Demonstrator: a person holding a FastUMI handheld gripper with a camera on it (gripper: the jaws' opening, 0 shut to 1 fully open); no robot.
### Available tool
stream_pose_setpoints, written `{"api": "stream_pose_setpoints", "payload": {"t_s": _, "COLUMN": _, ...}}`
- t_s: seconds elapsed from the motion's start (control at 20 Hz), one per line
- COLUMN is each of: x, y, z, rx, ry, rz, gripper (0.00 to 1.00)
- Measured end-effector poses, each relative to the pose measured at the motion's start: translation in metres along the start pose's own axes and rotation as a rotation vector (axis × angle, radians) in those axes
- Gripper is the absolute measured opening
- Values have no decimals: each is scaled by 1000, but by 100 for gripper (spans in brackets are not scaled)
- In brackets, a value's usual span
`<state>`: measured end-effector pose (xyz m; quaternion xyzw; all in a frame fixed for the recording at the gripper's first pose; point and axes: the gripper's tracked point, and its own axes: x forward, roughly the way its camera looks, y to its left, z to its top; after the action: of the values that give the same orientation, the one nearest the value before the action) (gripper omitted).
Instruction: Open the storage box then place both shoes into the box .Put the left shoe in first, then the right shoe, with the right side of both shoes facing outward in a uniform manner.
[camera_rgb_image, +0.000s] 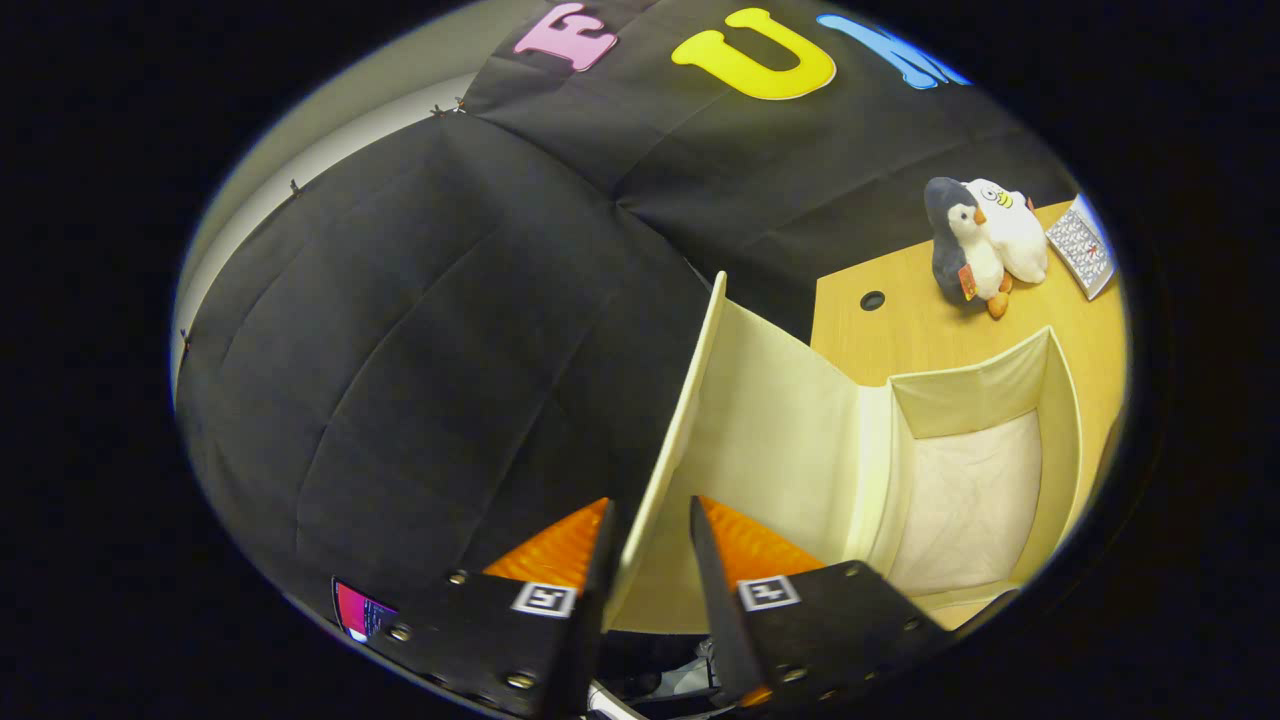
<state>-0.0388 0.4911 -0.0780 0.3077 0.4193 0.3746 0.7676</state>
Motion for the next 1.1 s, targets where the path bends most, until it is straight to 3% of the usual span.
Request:
{"api": "stream_pose_setpoints", "payload": {"t_s": 0.05, "x": 1, "y": -2, "z": 1, "rx": -11, "ry": -8, "rz": -13, "gripper": 75}}
{"api": "stream_pose_setpoints", "payload": {"t_s": 0.15, "x": -4, "y": -4, "z": 5, "rx": -21, "ry": -26, "rz": -22, "gripper": 98}}
{"api": "stream_pose_setpoints", "payload": {"t_s": 0.55, "x": -50, "y": -46, "z": 32, "rx": -64, "ry": -117, "rz": -81, "gripper": 97}}
{"api": "stream_pose_setpoints", "payload": {"t_s": 1.1, "x": -142, "y": -148, "z": 61, "rx": -224, "ry": -202, "rz": -313, "gripper": 97}}
